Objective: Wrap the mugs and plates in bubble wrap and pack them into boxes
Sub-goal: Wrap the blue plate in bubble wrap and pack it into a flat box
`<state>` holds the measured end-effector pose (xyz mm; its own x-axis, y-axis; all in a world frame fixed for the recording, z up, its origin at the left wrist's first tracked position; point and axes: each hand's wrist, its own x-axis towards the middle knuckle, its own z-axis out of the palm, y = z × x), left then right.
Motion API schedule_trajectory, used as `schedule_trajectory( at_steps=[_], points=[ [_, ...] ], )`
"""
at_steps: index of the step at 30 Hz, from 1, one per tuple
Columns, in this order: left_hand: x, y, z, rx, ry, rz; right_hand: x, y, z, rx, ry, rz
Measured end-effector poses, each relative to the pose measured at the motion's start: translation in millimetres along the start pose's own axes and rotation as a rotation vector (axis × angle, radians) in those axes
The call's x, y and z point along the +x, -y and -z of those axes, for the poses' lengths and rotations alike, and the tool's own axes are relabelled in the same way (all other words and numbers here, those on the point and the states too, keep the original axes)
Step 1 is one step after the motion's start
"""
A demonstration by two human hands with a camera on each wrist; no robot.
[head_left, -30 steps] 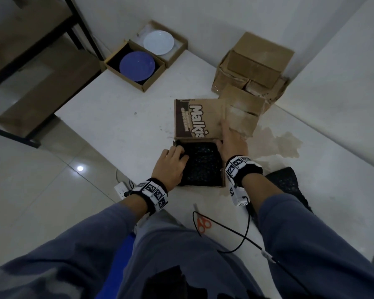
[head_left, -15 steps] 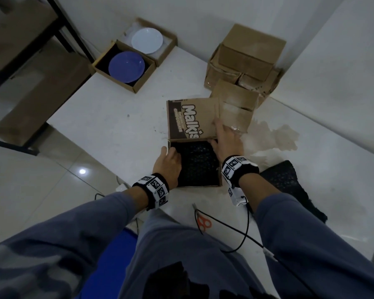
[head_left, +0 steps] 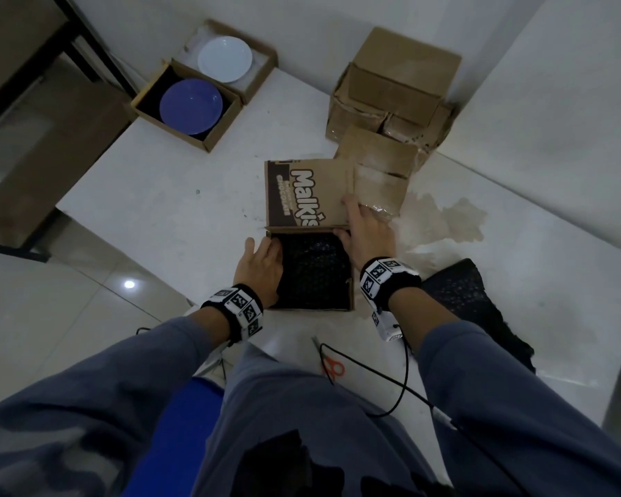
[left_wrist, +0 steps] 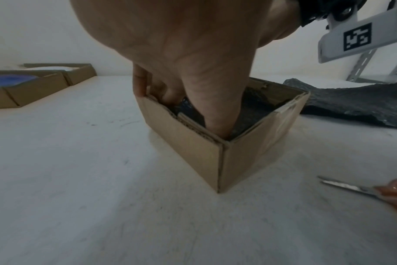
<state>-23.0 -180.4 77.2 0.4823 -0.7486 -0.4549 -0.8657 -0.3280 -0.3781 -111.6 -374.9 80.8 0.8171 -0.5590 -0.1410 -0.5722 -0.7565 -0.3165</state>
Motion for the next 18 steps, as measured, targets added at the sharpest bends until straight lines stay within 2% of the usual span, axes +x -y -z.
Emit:
schedule_trajectory(
  at_steps=[6,10,18],
  points=[
    [9,0,-4,-0.137,-0.036,0.02,-2,0,-2,-0.028,-0.027,-0.009],
    [13,6,-4,-0.164,-0.002,0.014,-3,1,-3,-0.039,-0.028,-0.019],
    [7,-5,1,-0.274,0.056,0.091,-6,4,-3,-0.045,-0.035,-0.025]
  ],
)
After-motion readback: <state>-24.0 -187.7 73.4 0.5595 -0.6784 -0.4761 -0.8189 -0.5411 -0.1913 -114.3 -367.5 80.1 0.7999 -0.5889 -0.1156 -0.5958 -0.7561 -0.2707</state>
